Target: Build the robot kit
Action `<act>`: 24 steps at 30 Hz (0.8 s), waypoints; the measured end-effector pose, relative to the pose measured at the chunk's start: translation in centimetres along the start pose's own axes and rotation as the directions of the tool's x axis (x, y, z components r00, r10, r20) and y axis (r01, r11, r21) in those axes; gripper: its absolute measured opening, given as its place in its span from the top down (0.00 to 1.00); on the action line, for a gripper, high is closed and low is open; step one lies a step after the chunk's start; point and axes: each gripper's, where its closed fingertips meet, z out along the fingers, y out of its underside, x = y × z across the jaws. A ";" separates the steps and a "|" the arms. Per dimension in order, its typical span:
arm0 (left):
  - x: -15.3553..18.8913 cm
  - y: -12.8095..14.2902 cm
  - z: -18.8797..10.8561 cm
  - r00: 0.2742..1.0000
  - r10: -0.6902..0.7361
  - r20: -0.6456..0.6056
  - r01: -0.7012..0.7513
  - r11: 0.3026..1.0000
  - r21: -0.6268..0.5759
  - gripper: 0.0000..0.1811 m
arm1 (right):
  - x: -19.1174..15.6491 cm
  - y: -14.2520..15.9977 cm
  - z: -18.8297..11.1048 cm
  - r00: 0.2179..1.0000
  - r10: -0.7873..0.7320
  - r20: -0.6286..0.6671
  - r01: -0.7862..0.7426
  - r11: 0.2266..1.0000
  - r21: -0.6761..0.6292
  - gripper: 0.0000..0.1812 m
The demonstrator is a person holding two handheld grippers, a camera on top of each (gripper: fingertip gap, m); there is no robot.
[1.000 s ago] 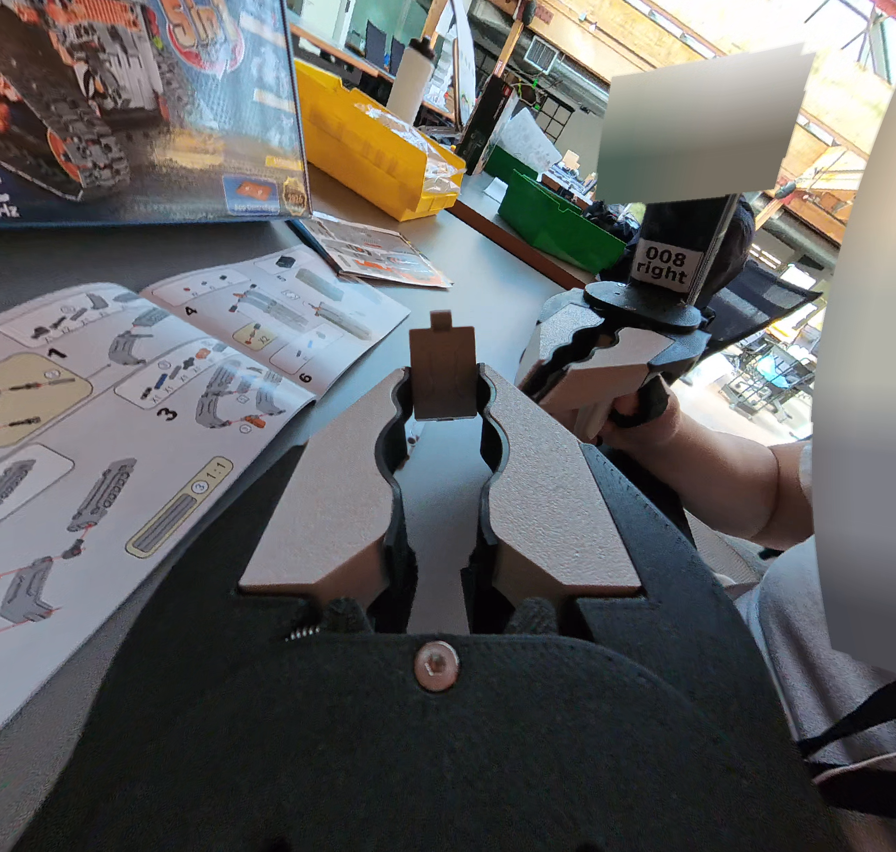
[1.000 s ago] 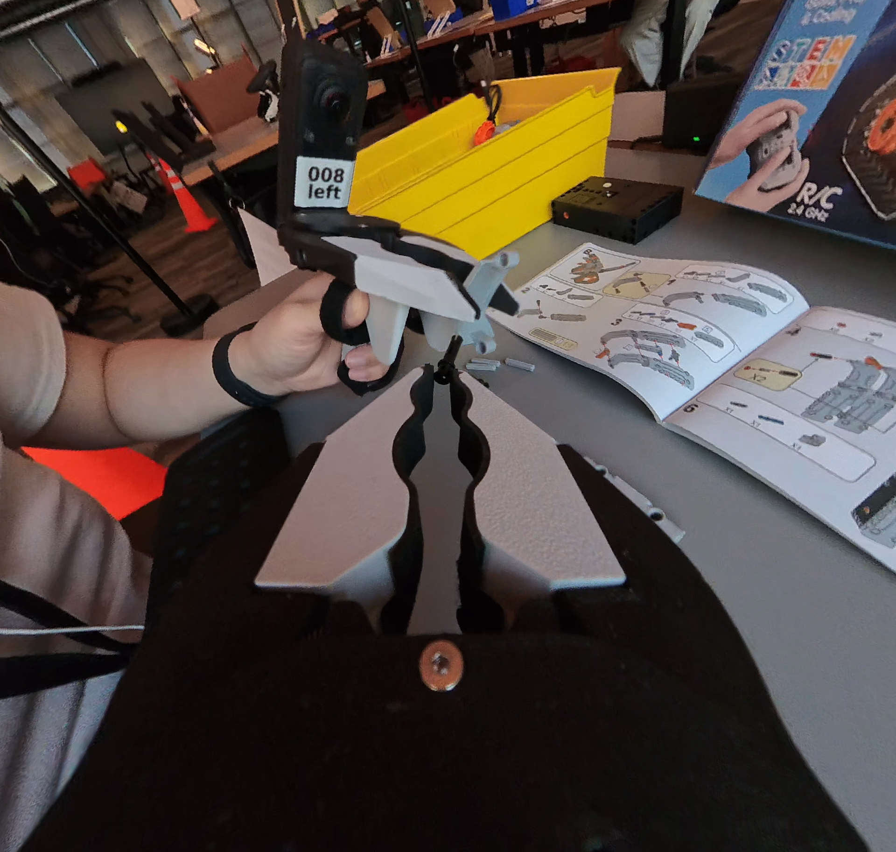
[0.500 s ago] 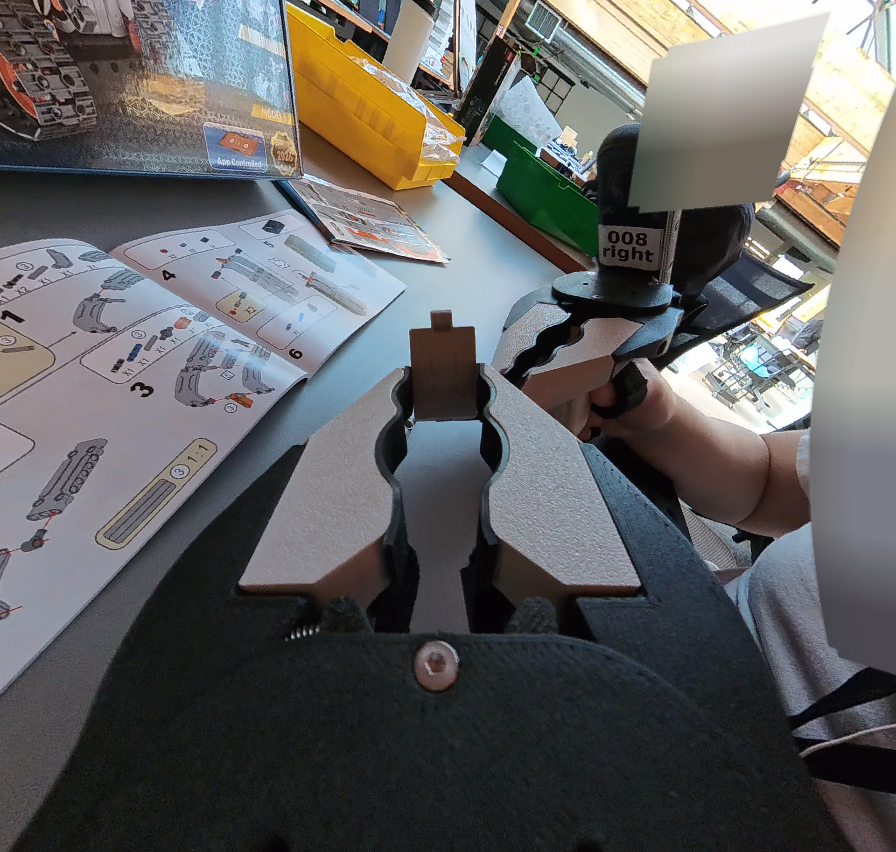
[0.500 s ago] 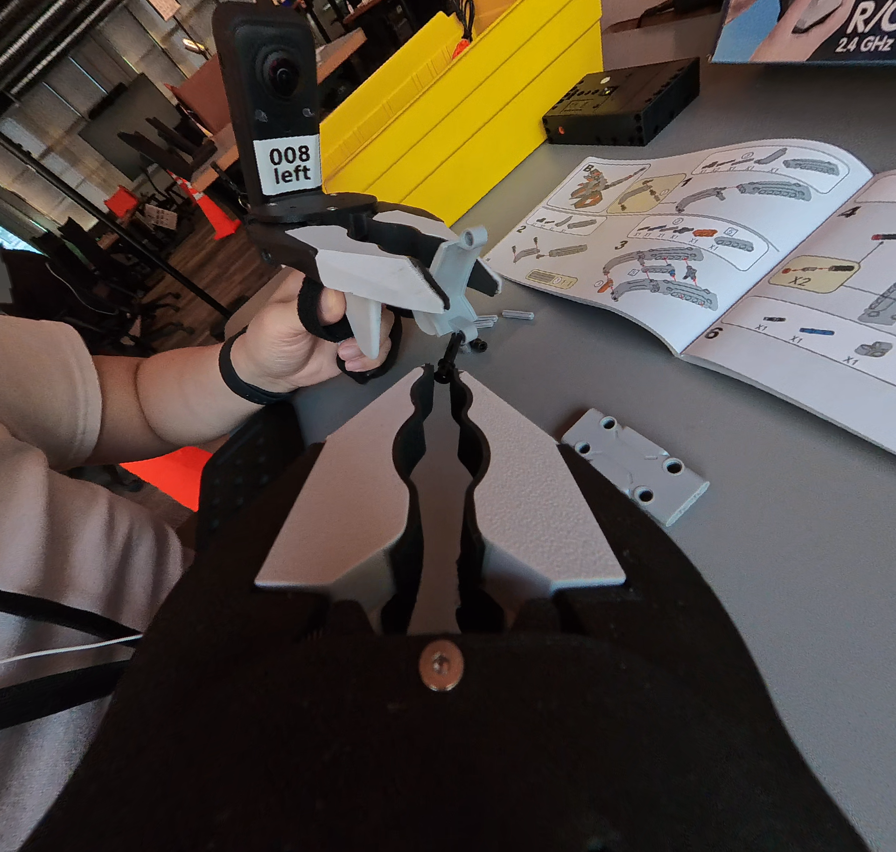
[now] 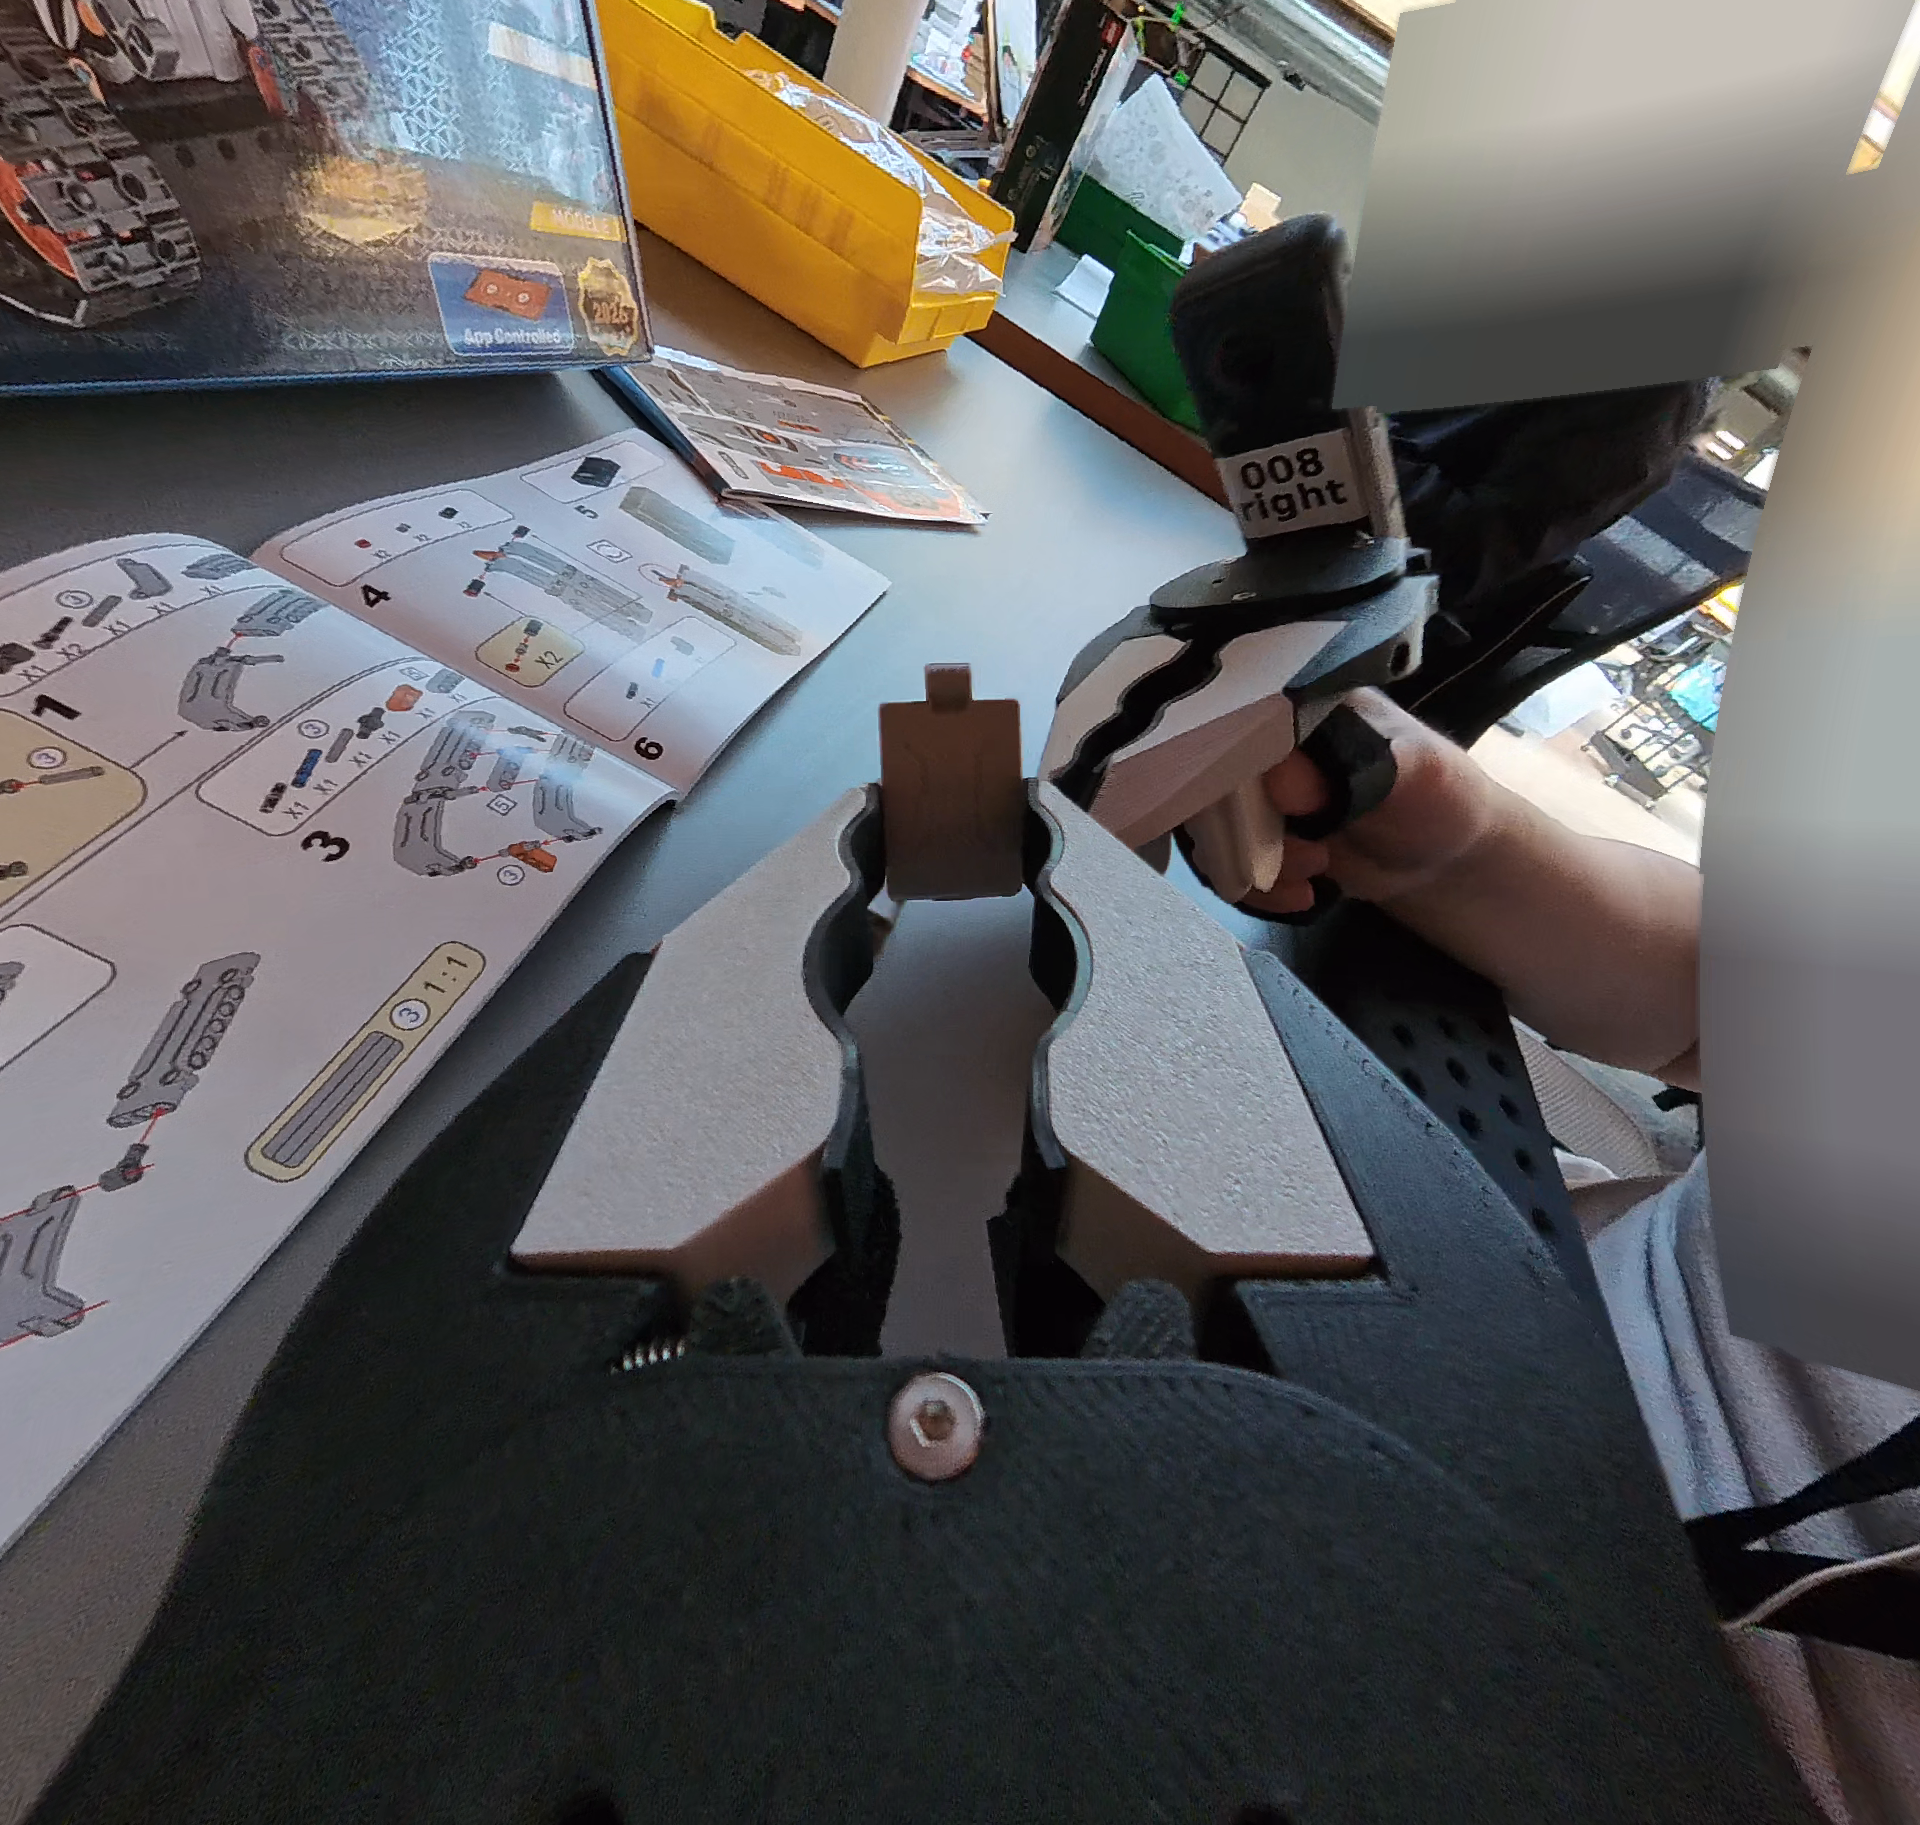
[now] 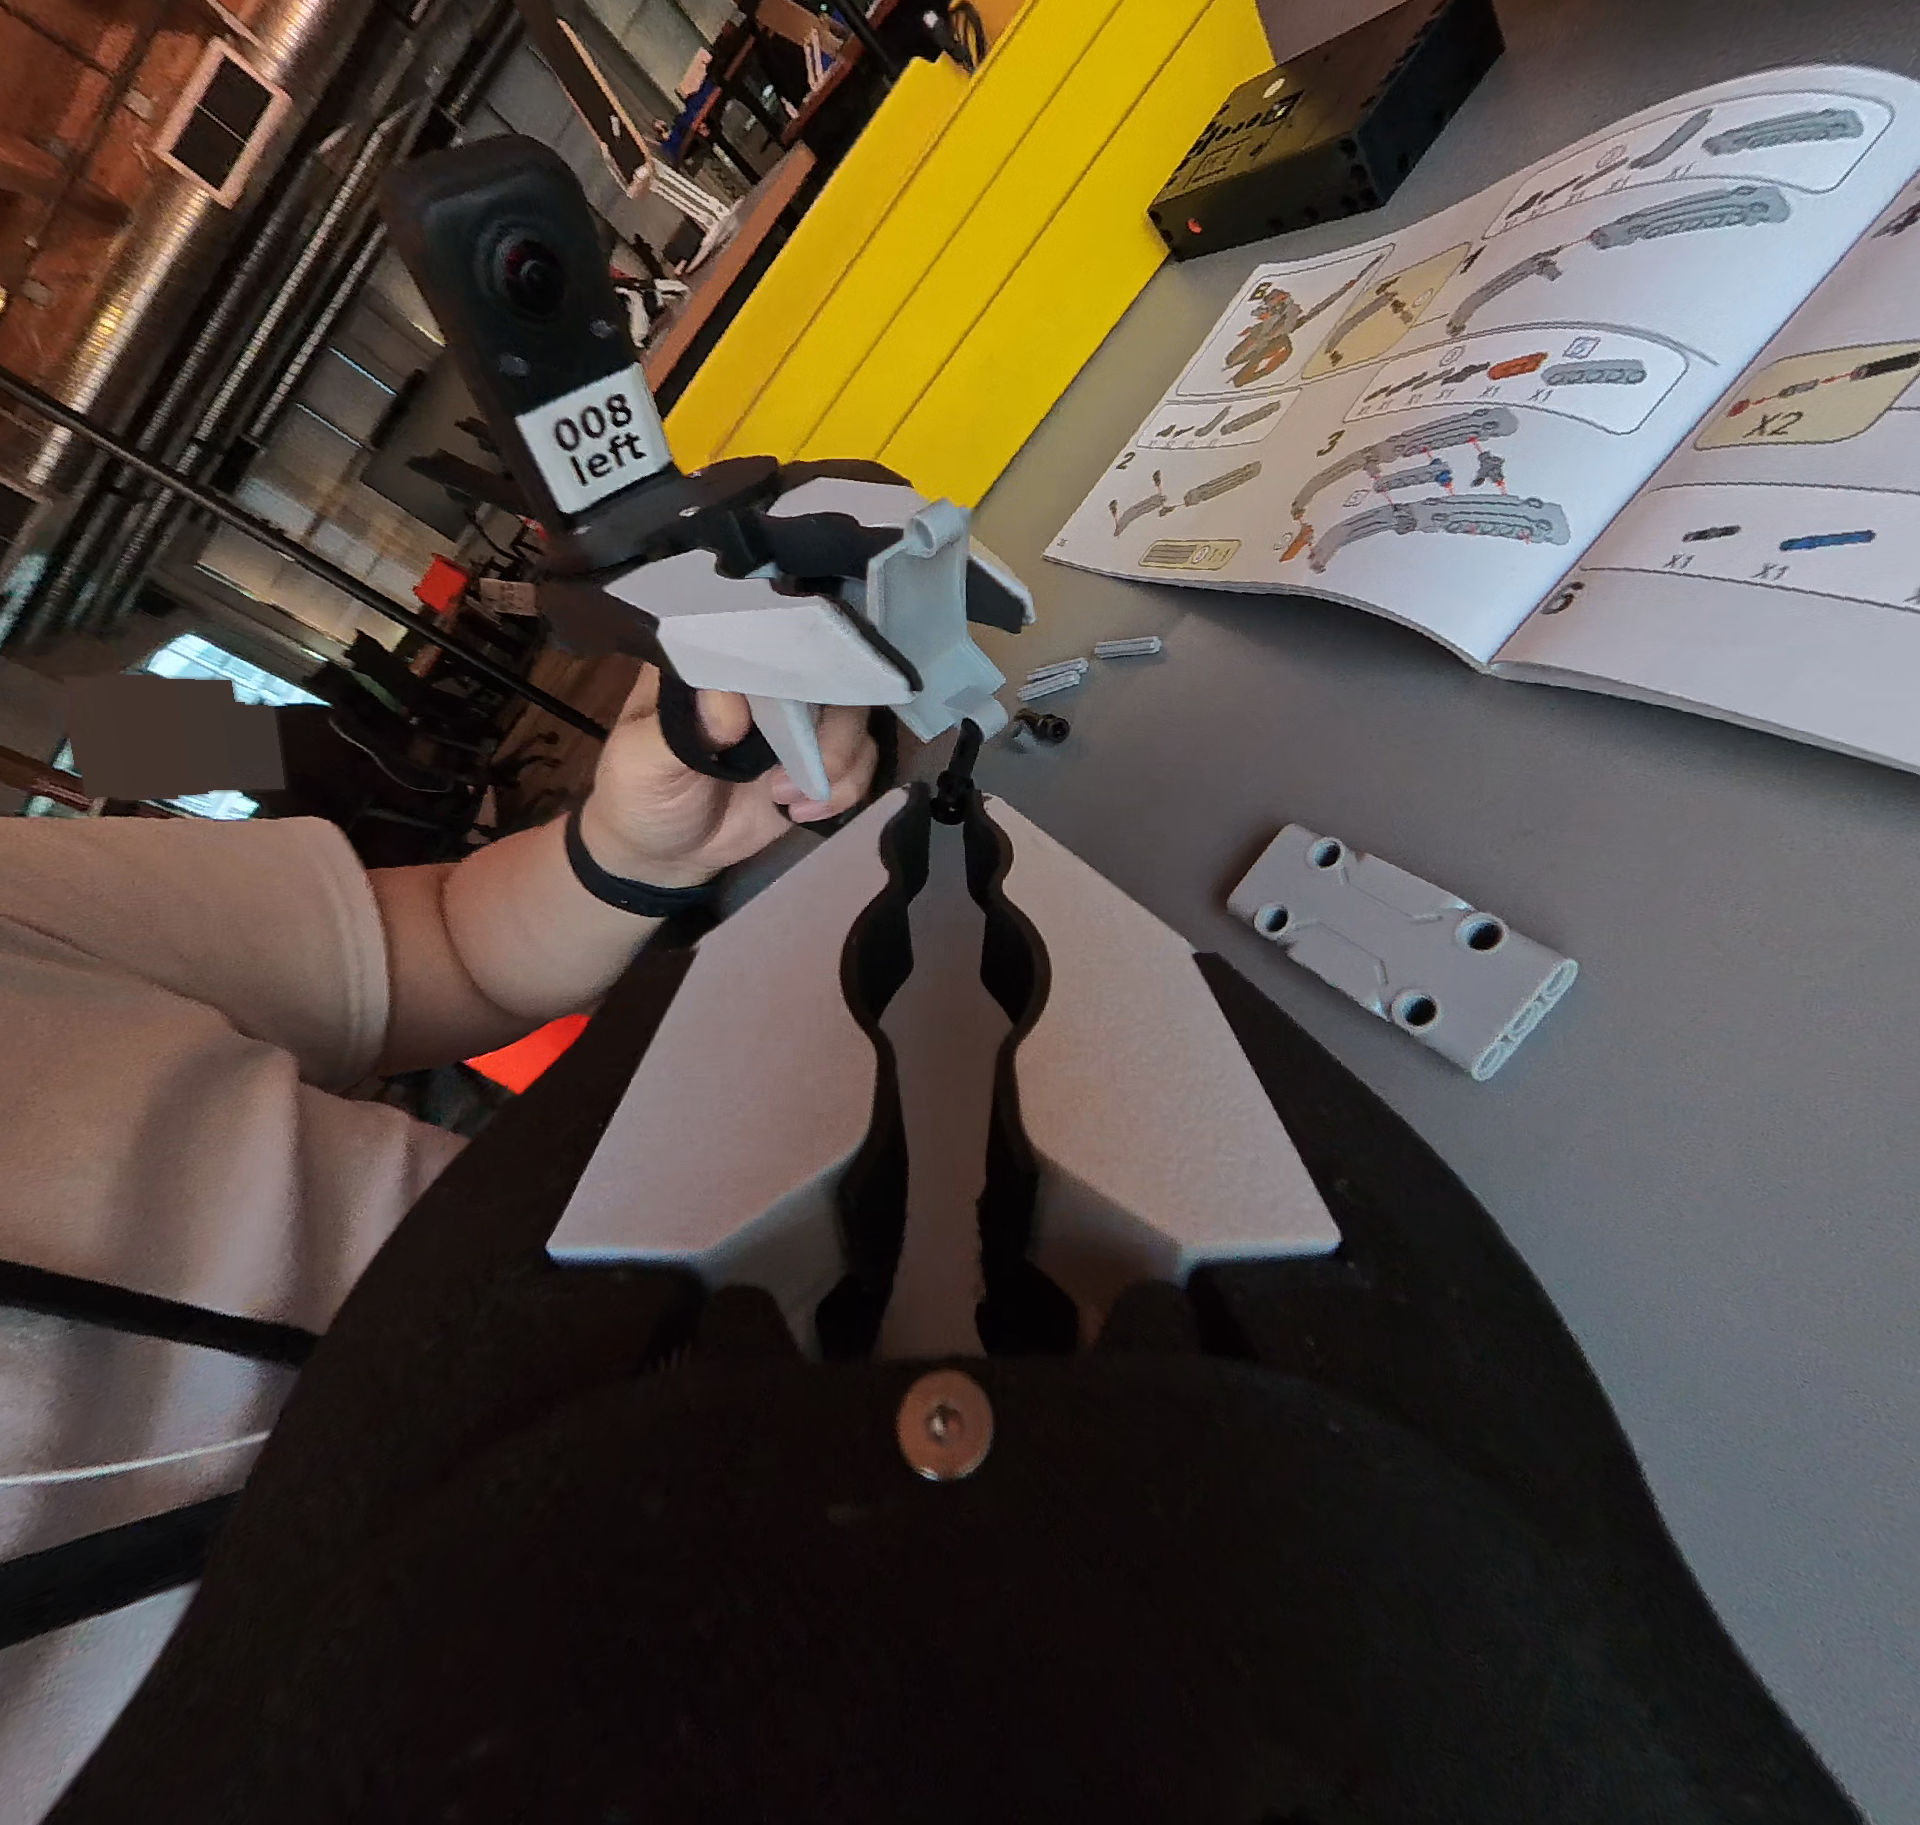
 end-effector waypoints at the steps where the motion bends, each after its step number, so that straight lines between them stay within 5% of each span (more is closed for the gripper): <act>1: -0.2 0.0 0.0 1.000 0.003 0.017 -0.003 1.000 -0.002 0.87 | 0.1 0.0 0.1 1.000 -0.022 -0.022 0.022 1.000 -0.001 0.97; 11: -1.9 1.2 -0.2 0.991 -0.073 0.116 0.078 0.996 -0.034 0.87 | 1.5 1.8 2.2 0.941 -0.240 -0.237 0.218 0.969 -0.115 0.97; 24: -1.8 2.9 0.2 0.985 0.066 0.157 -0.039 0.985 -0.169 0.87 | 2.1 3.4 2.8 0.971 -0.162 -0.174 0.132 0.976 -0.173 0.97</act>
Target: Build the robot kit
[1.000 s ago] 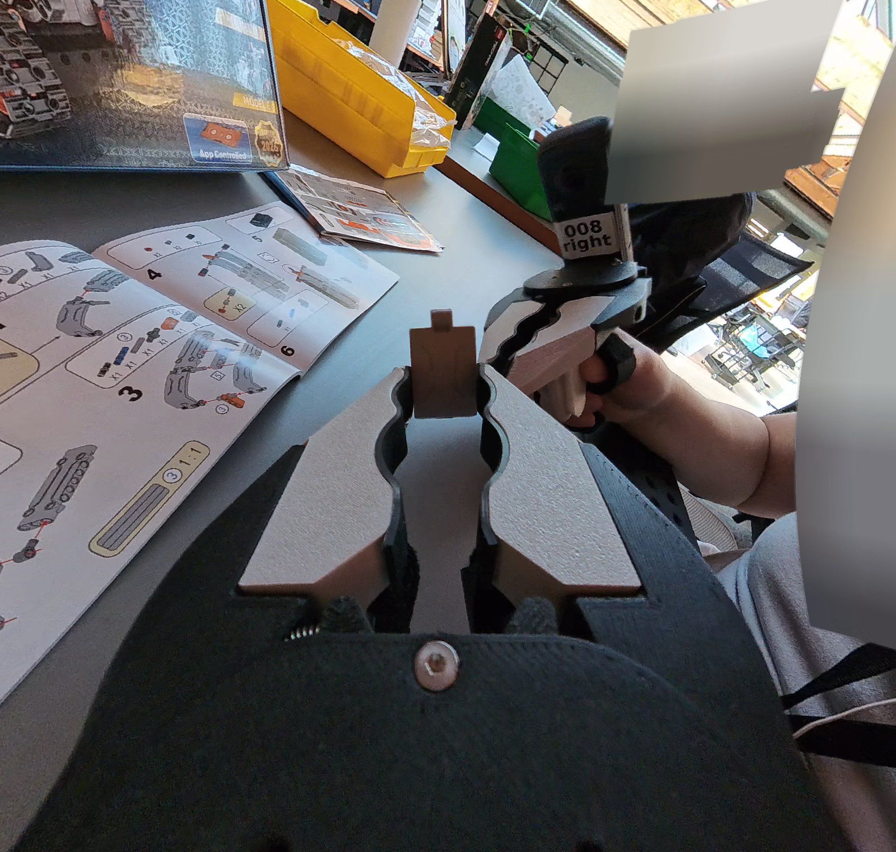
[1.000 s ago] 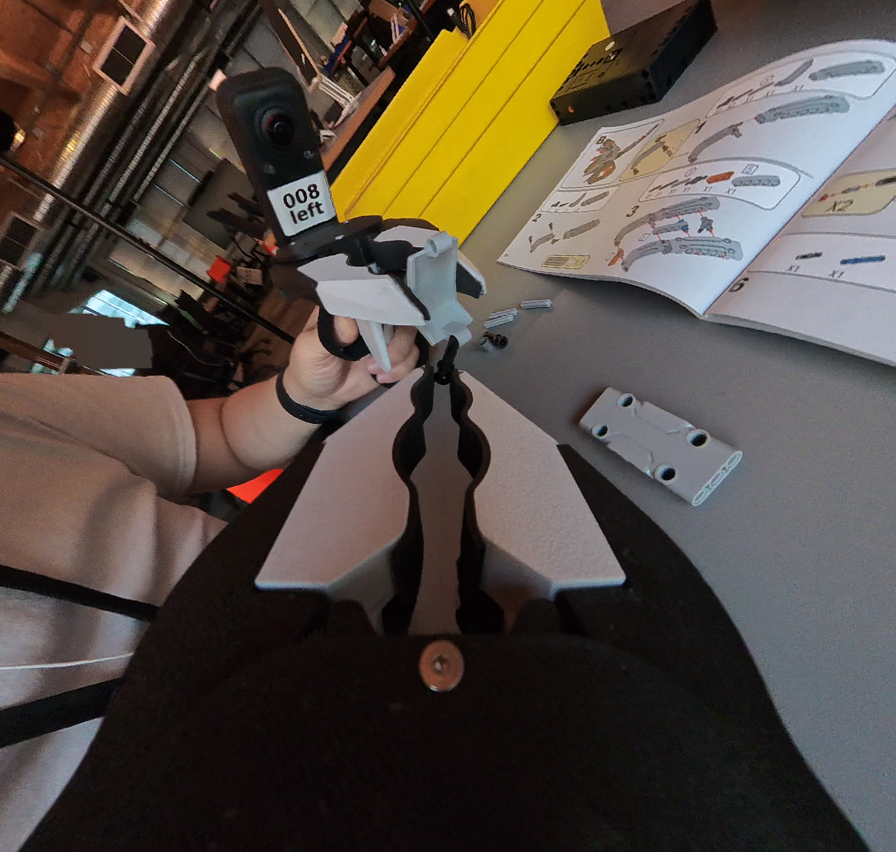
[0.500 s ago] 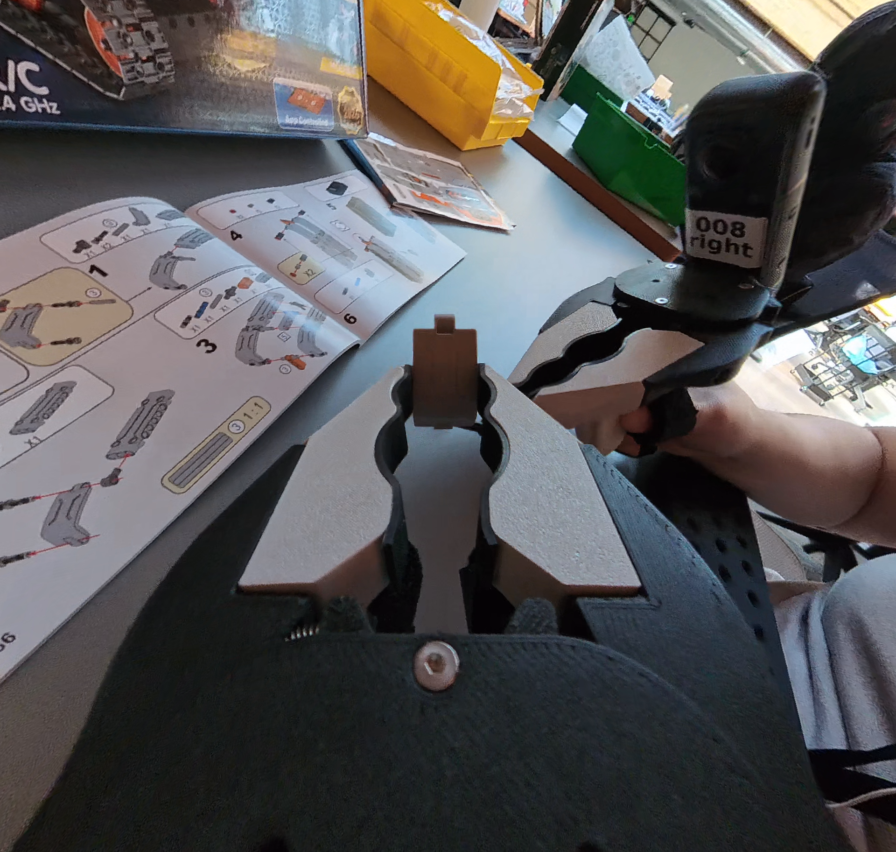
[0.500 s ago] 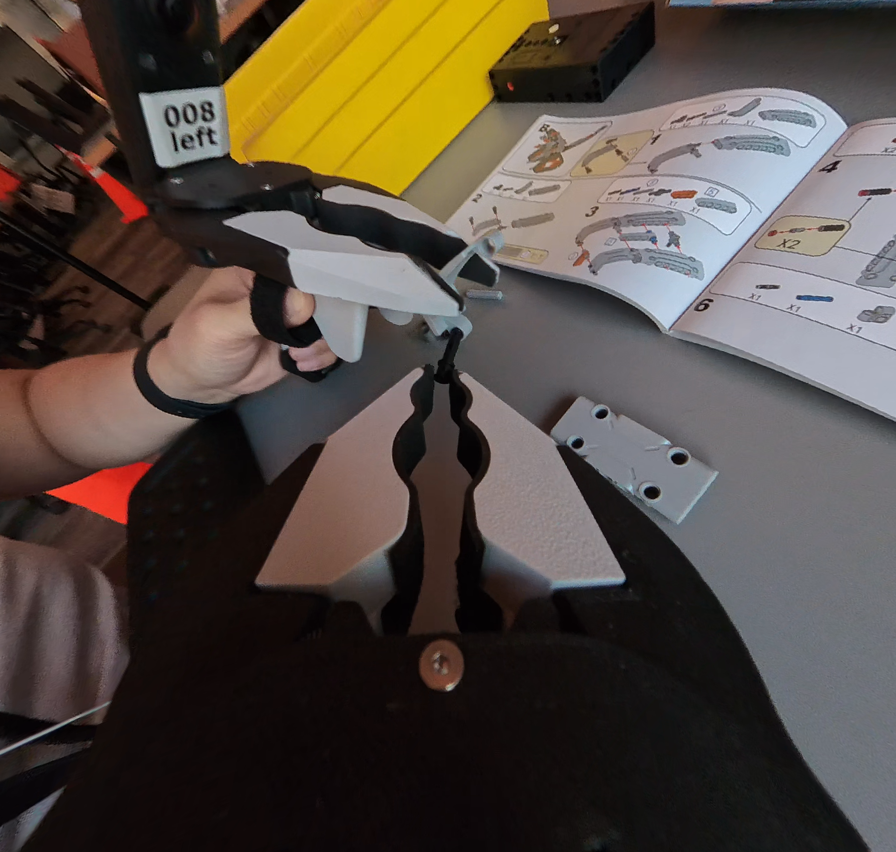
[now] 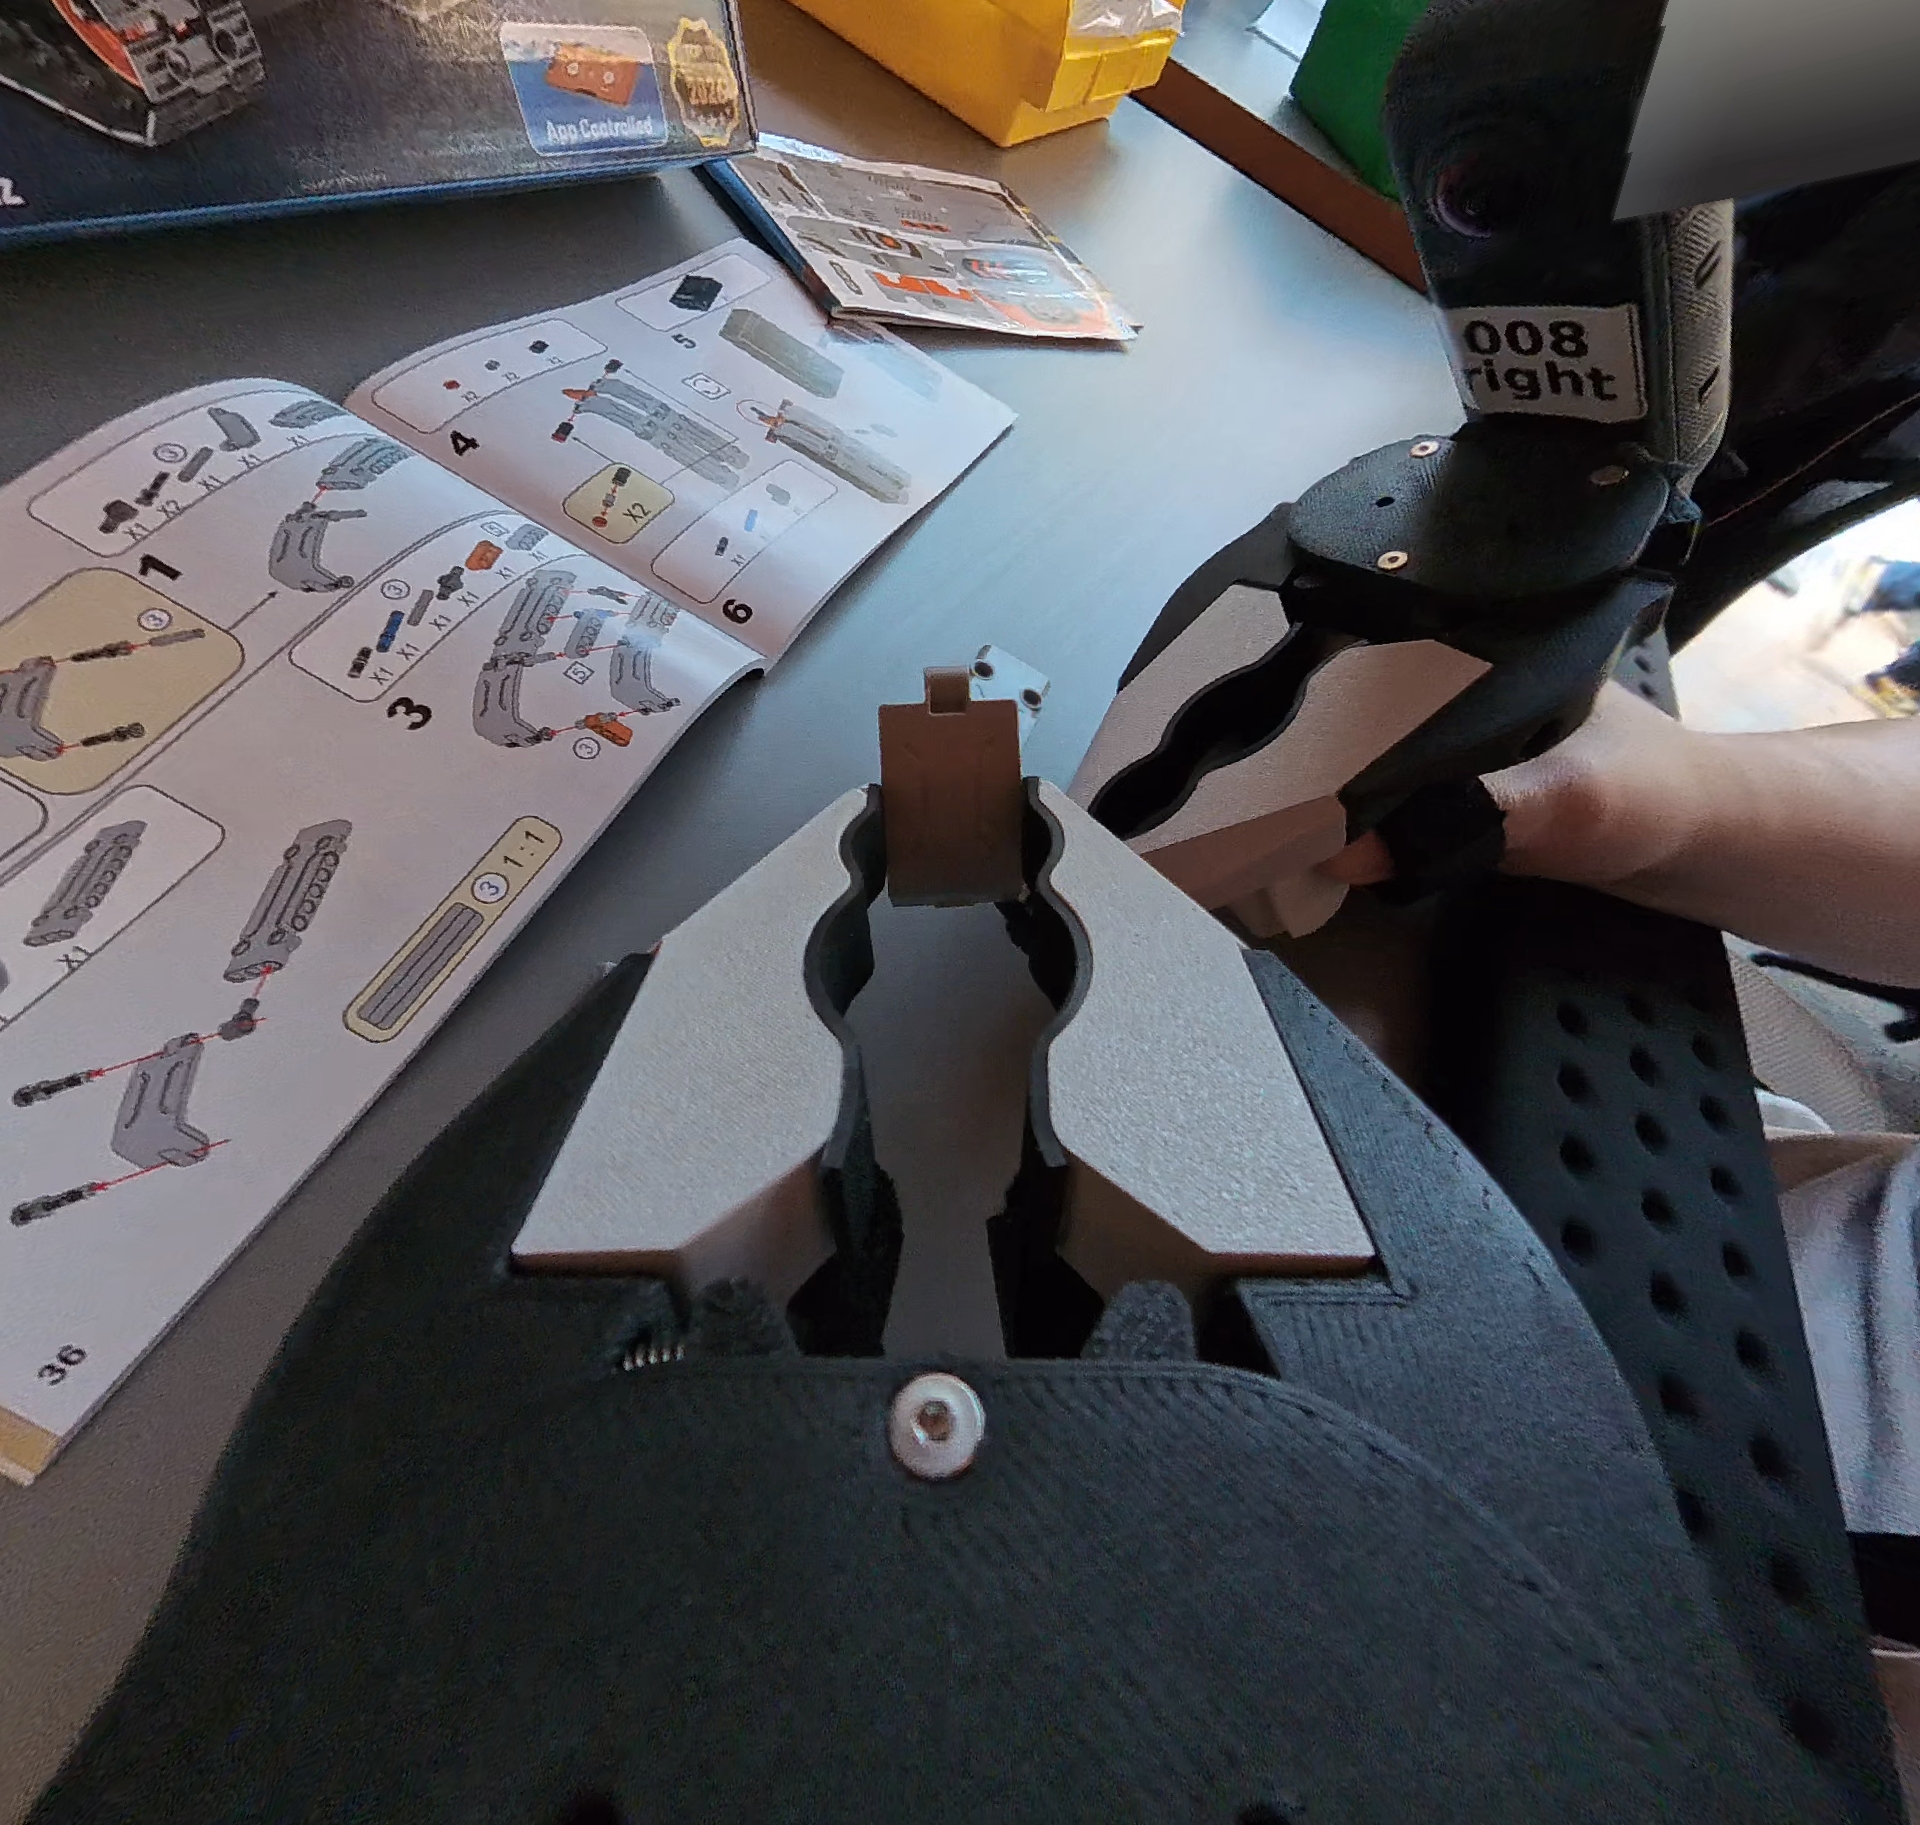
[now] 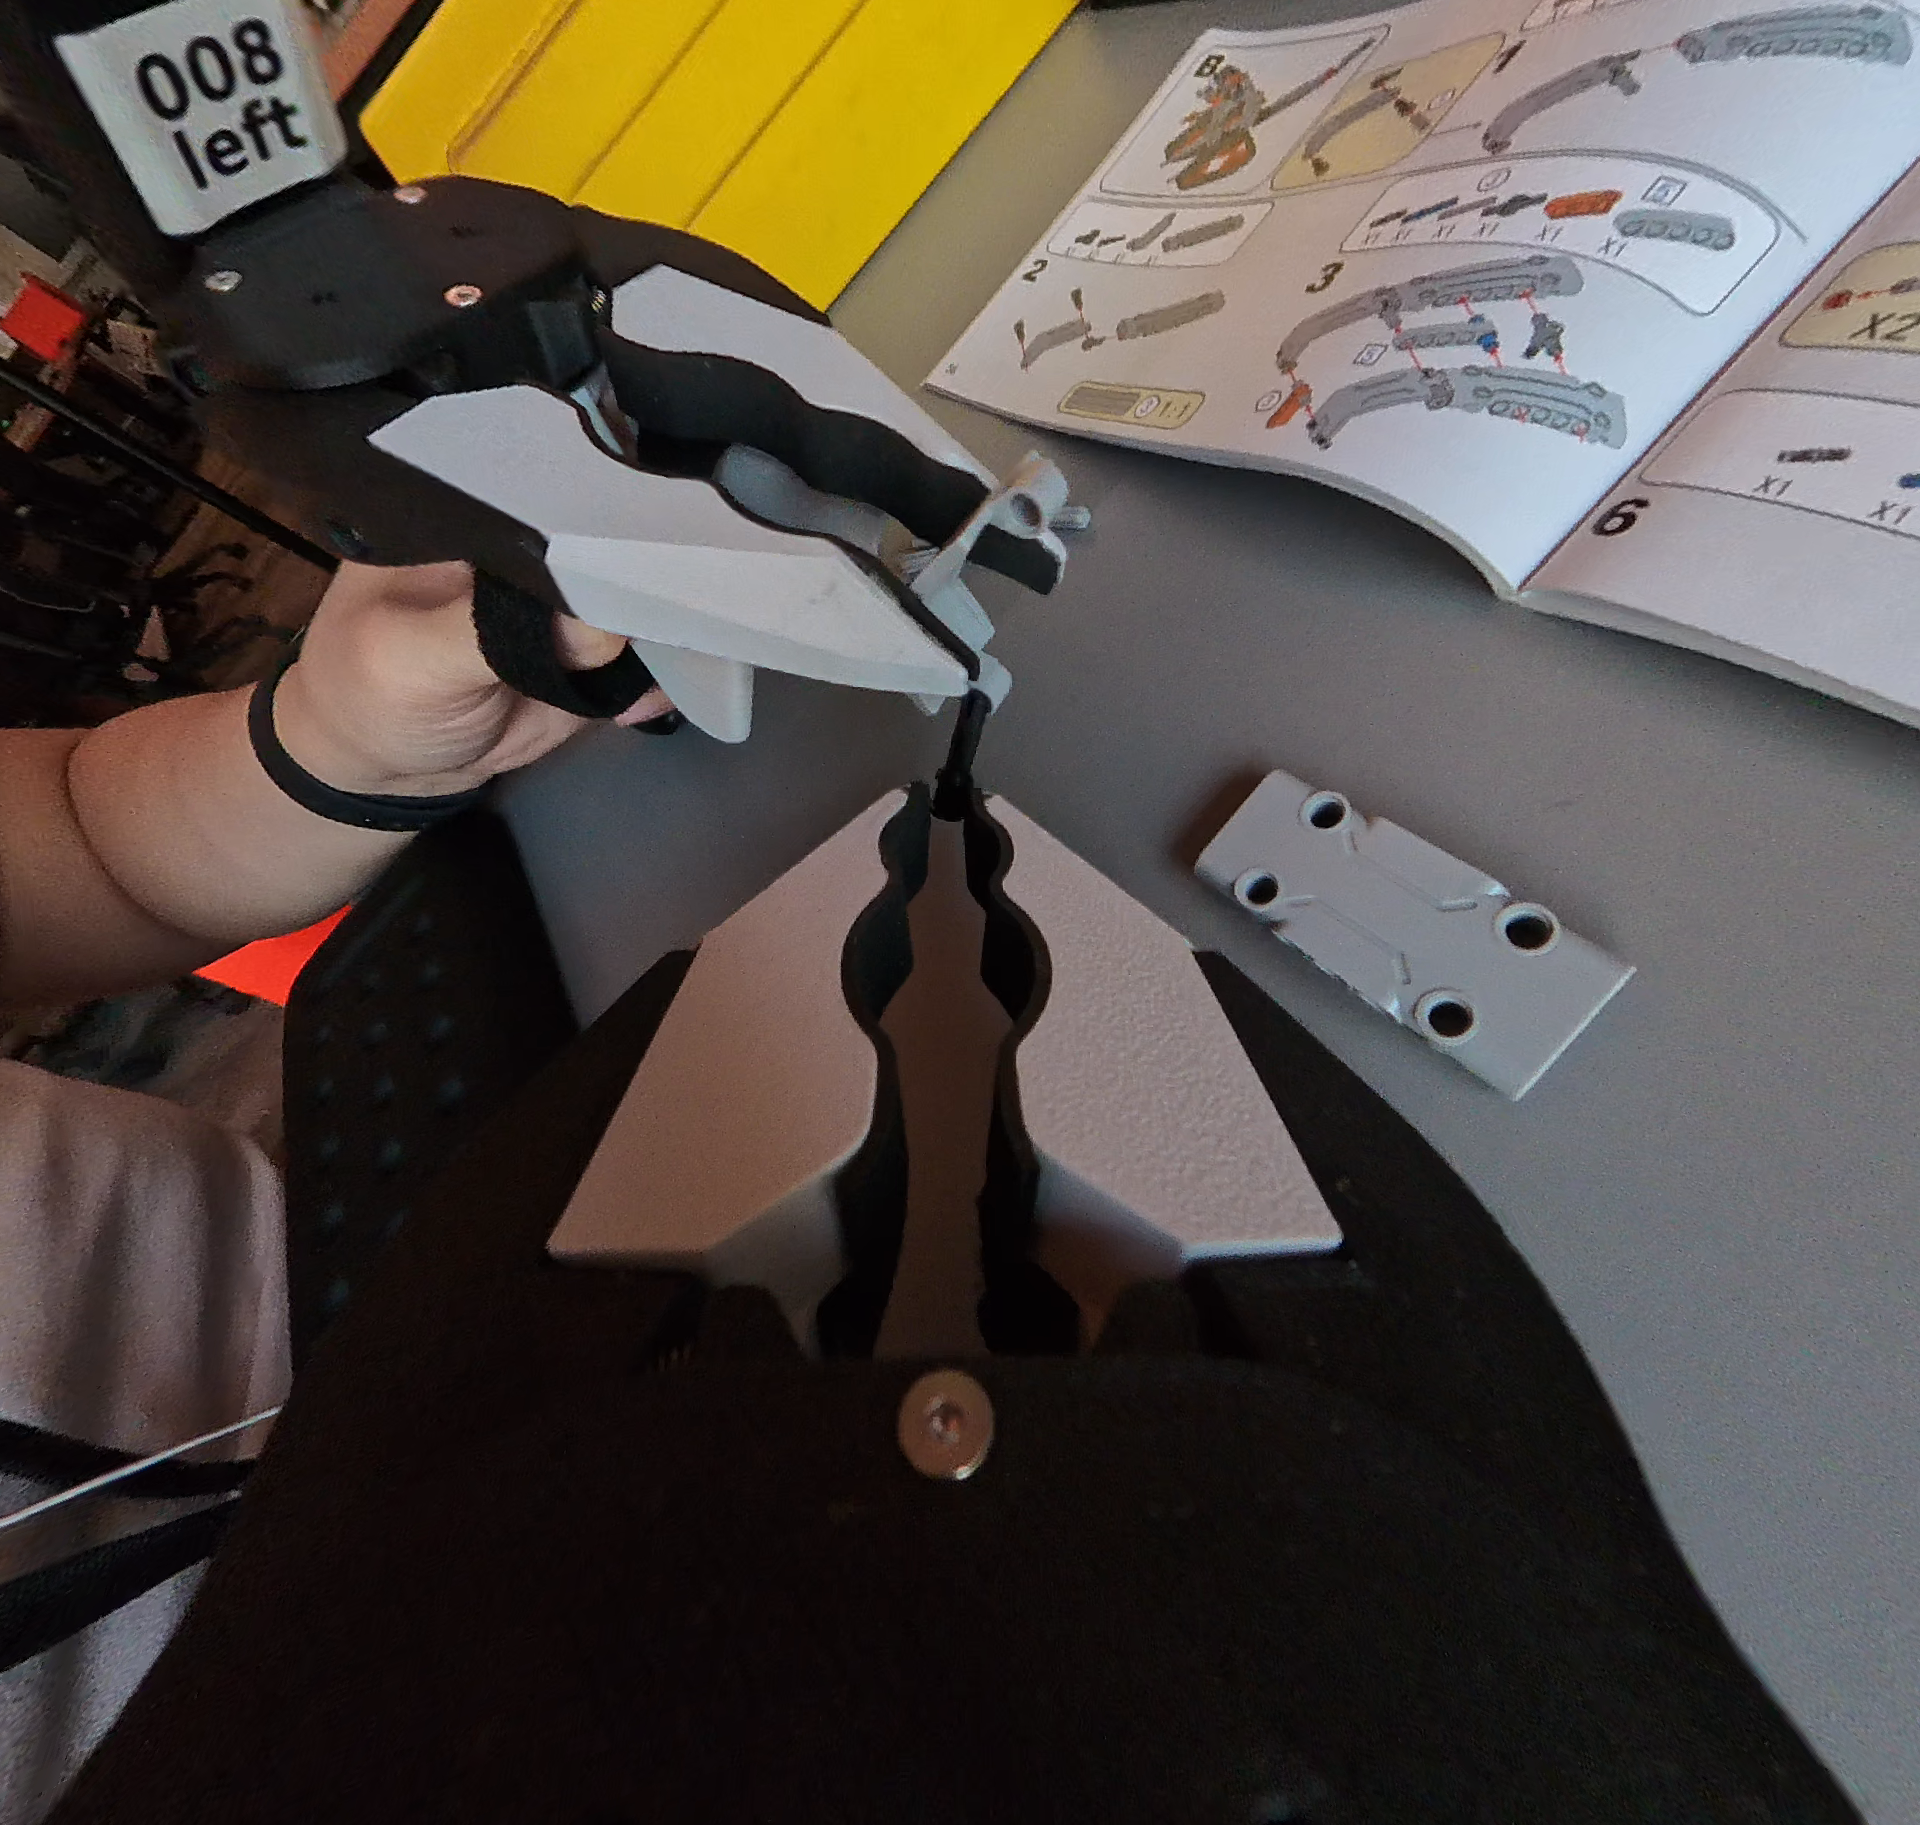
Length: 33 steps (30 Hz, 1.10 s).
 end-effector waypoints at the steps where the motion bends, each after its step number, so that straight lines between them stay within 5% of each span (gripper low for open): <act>1: 0.0 -0.1 0.0 1.000 0.013 0.005 -0.013 1.000 0.004 0.87 | 0.0 0.1 0.0 1.000 0.002 0.002 -0.002 1.000 -0.009 0.97; 7: 0.6 -0.6 -0.2 0.998 -0.013 -0.060 0.015 1.000 0.027 0.87 | -0.5 0.2 -0.1 0.999 0.000 0.033 0.000 1.000 -0.019 0.97; 13: 0.8 -0.6 -0.3 0.996 0.075 -0.052 -0.075 0.997 0.010 0.87 | -1.8 -0.2 -0.7 0.939 0.227 0.258 -0.230 0.973 -0.018 0.97; 22: 1.6 -0.6 -0.3 0.987 0.056 -0.152 -0.054 0.998 0.017 0.87 | -1.8 -0.2 -1.0 0.889 0.324 0.323 -0.325 0.944 -0.052 0.97; 33: 2.6 -1.4 -1.0 0.948 0.255 -0.191 -0.239 0.965 0.106 0.87 | -2.4 -1.3 -2.2 0.755 0.450 0.477 -0.479 0.875 -0.068 0.97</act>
